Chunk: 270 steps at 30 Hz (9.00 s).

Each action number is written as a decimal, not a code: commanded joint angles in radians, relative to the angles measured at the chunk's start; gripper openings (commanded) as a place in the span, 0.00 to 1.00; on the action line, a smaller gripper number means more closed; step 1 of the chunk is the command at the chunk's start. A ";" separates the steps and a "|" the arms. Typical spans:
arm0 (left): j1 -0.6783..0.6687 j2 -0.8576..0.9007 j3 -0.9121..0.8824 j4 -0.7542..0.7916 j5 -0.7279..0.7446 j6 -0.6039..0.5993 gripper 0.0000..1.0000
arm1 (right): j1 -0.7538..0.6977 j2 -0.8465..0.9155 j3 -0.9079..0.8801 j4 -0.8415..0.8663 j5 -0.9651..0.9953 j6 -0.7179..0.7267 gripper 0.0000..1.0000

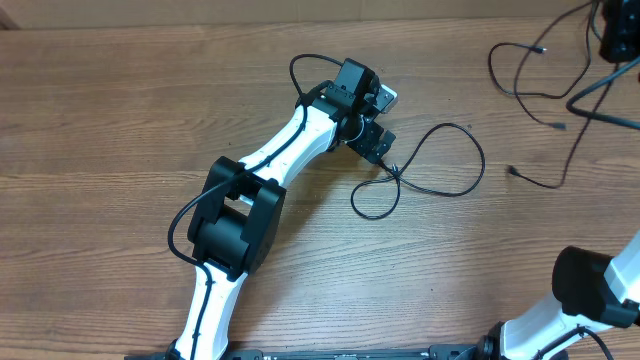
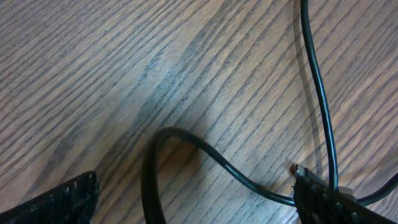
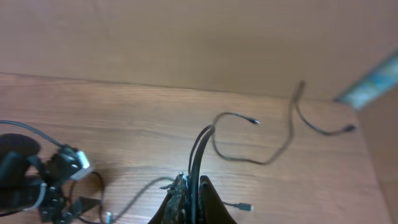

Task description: Untangle cables

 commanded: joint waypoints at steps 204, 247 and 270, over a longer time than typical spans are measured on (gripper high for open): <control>0.005 0.008 0.013 0.001 -0.010 0.023 1.00 | -0.369 0.483 -1.250 1.200 0.244 0.169 1.00; 0.281 -0.007 0.023 -0.059 0.121 -0.183 1.00 | 0.188 -0.071 -1.441 0.713 0.085 0.150 1.00; 0.281 -0.007 0.023 -0.066 -0.010 -0.183 1.00 | 0.188 -0.070 -1.537 0.924 0.117 0.161 1.00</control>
